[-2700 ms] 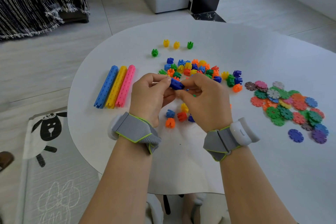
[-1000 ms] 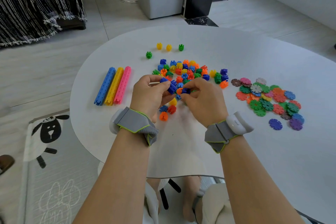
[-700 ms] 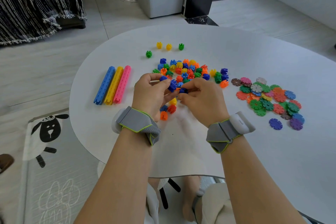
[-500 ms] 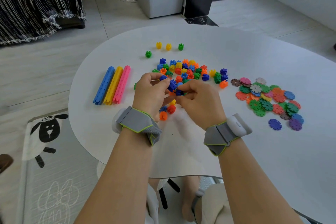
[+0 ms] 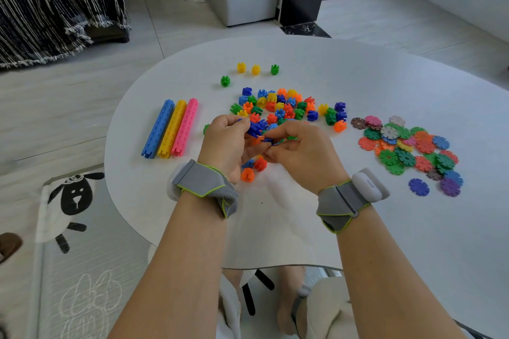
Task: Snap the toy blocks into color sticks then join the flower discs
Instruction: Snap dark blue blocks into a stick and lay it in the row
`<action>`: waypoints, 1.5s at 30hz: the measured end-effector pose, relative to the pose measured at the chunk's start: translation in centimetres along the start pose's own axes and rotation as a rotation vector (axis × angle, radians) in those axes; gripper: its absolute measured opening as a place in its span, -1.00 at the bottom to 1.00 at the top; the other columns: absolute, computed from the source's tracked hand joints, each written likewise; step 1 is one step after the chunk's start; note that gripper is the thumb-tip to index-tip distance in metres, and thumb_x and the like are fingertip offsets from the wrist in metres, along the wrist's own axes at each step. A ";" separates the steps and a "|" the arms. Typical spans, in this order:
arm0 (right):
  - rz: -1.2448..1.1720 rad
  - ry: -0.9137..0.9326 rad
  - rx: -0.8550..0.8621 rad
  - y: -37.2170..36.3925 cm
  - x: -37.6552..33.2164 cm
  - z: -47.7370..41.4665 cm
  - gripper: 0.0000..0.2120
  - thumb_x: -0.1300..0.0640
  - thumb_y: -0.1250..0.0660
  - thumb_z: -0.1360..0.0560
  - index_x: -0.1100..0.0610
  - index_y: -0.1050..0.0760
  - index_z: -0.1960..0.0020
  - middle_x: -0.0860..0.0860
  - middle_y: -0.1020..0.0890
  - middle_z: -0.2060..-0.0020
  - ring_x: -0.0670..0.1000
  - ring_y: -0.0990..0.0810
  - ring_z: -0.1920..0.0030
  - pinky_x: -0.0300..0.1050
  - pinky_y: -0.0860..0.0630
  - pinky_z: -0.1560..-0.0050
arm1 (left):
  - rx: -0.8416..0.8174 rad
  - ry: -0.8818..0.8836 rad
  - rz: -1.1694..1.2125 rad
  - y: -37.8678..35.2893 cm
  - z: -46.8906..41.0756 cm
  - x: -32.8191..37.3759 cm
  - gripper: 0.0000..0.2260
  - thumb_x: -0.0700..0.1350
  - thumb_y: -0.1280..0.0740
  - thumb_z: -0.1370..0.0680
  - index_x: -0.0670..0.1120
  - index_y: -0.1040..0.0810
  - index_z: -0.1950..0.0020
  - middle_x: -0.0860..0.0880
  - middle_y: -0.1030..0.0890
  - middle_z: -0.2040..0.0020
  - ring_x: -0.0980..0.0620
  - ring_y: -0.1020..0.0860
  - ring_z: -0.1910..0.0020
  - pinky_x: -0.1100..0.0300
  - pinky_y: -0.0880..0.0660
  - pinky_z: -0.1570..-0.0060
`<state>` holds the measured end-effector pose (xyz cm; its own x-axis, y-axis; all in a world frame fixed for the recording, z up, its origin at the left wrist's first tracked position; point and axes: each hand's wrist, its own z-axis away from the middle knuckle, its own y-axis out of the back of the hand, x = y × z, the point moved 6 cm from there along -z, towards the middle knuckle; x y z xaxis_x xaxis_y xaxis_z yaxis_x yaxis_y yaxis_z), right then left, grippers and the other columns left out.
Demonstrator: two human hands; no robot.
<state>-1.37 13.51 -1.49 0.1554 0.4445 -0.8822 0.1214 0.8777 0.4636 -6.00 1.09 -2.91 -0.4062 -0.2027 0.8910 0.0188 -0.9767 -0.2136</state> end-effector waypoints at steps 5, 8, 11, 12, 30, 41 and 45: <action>-0.039 -0.027 0.047 0.9 0.5 -0.1 -0.84 0.27 -0.41 -0.46 0.04 -0.55 0.04 0.02 -0.69 0.16 -0.08 -0.69 0.23 -0.15 -0.61 0.01 | 0.061 -0.032 -0.036 0.7 -0.3 0.2 -0.94 -0.25 -0.20 -0.59 -0.14 -0.45 0.02 -0.15 -0.49 0.15 0.09 -0.56 0.43 0.17 -0.60 0.36; 0.014 0.002 0.066 0.5 0.2 -0.1 -0.84 0.27 -0.40 -0.46 0.03 -0.54 0.07 0.01 -0.68 0.18 -0.06 -0.69 0.23 -0.09 -0.61 -0.01 | 0.053 -0.084 -0.156 0.2 0.2 0.3 -0.93 -0.24 -0.23 -0.58 -0.09 -0.46 0.05 -0.14 -0.49 0.09 0.05 -0.49 0.26 0.14 -0.60 0.42; 0.040 0.028 0.114 0.2 0.0 -0.2 -0.82 0.26 -0.41 -0.44 -0.01 -0.54 0.10 -0.03 -0.68 0.20 -0.07 -0.68 0.22 -0.06 -0.60 -0.02 | 0.071 -0.136 -0.200 0.0 0.2 0.4 -0.94 -0.21 -0.24 -0.58 -0.08 -0.46 -0.01 -0.08 -0.48 0.08 0.10 -0.47 0.25 0.18 -0.60 0.43; 0.033 0.027 0.128 0.2 -0.1 -0.3 -0.82 0.26 -0.42 -0.44 -0.02 -0.54 0.10 -0.05 -0.67 0.19 -0.07 -0.68 0.22 -0.06 -0.60 -0.02 | 0.080 -0.147 -0.208 0.1 0.1 0.4 -0.93 -0.21 -0.24 -0.57 -0.08 -0.46 -0.03 -0.09 -0.49 0.05 0.10 -0.48 0.24 0.22 -0.58 0.44; 0.030 0.079 0.215 0.5 -0.4 -0.6 -0.85 0.21 -0.47 -0.41 0.12 -0.62 0.03 -0.08 -0.65 0.18 -0.11 -0.67 0.18 -0.11 -0.61 -0.02 | 0.048 -0.076 -0.042 0.4 -0.6 0.0 -0.96 -0.21 -0.29 -0.56 -0.08 -0.47 0.03 -0.11 -0.60 0.15 0.16 -0.60 0.43 0.29 -0.55 0.35; 0.180 0.171 0.275 0.5 -0.6 -0.9 -0.81 0.14 -0.46 -0.42 0.09 -0.65 -0.03 -0.06 -0.68 0.13 -0.08 -0.64 0.16 -0.07 -0.58 -0.01 | 0.051 -0.133 -0.080 0.4 -0.4 0.2 -0.90 -0.25 -0.35 -0.51 -0.07 -0.49 0.10 -0.13 -0.62 0.15 0.11 -0.62 0.40 0.25 -0.59 0.29; 0.327 0.169 0.198 0.4 -0.4 -1.8 -0.73 0.08 -0.39 -0.48 0.01 -0.58 -0.18 -0.08 -0.64 -0.05 -0.07 -0.57 0.08 -0.12 -0.51 -0.05 | 0.130 -0.173 0.006 1.3 -0.8 0.6 -0.91 -0.30 -0.31 -0.52 -0.13 -0.48 0.03 -0.14 -0.58 0.17 0.09 -0.62 0.40 0.24 -0.60 0.28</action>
<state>-3.10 14.02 -1.14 0.0564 0.7318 -0.6792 0.2810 0.6412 0.7141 -6.93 -0.26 -2.92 -0.2427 -0.2063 0.9479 0.1428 -0.9741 -0.1754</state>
